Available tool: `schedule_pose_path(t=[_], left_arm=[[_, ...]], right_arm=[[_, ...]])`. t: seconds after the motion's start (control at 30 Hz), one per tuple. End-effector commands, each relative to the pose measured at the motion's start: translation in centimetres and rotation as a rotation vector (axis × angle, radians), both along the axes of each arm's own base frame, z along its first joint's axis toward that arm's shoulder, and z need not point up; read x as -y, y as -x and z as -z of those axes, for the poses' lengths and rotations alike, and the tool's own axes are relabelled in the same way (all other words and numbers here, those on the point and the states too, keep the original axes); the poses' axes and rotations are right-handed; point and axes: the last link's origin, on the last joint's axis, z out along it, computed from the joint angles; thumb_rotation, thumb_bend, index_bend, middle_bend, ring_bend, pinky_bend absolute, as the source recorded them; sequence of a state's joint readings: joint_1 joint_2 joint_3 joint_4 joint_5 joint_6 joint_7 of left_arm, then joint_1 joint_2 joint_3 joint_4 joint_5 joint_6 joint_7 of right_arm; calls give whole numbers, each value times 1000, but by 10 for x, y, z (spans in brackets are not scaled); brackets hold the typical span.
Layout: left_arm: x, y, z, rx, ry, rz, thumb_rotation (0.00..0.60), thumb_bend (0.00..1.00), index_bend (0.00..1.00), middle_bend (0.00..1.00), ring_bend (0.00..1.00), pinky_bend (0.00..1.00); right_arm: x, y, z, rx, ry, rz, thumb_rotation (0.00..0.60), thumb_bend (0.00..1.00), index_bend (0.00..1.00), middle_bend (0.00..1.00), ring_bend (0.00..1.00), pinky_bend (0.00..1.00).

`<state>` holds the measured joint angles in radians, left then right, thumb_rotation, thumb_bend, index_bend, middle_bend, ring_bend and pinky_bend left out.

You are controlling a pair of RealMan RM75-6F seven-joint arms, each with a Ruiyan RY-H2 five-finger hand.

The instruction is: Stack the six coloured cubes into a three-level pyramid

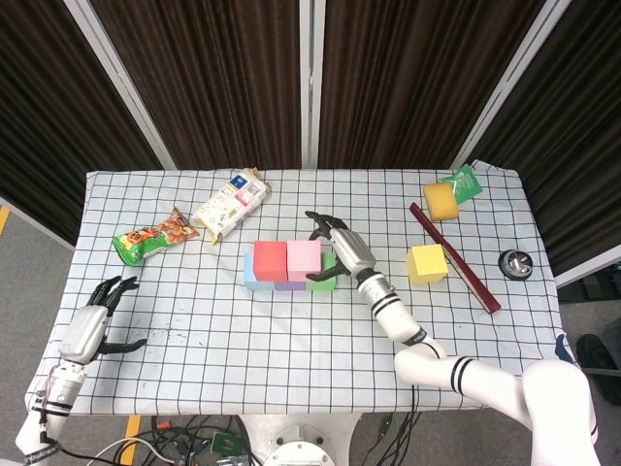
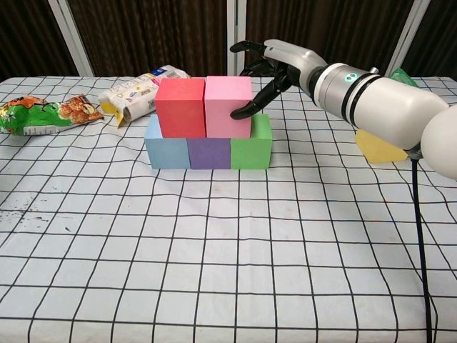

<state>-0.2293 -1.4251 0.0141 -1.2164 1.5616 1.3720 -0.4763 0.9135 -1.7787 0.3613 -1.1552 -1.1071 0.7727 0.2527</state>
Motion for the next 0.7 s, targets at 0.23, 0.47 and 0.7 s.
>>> schedule_pose_path(t=[0.23, 0.47, 0.7], left_arm=[[0, 0, -1, 1, -2, 2, 600, 0, 75, 171, 1, 31], [0, -1, 0, 2, -1, 2, 600, 0, 74, 172, 1, 31], [-1, -1, -1, 3, -1, 4, 600, 0, 74, 171, 1, 31]], right_arm=[[-1, 0, 1, 2, -5, 1, 600, 119, 0, 450, 41, 0], [-1, 0, 1, 5, -6, 4, 600, 118, 0, 450, 41, 0], [-1, -1, 0, 15, -2, 5, 600, 118, 0, 450, 41, 0]])
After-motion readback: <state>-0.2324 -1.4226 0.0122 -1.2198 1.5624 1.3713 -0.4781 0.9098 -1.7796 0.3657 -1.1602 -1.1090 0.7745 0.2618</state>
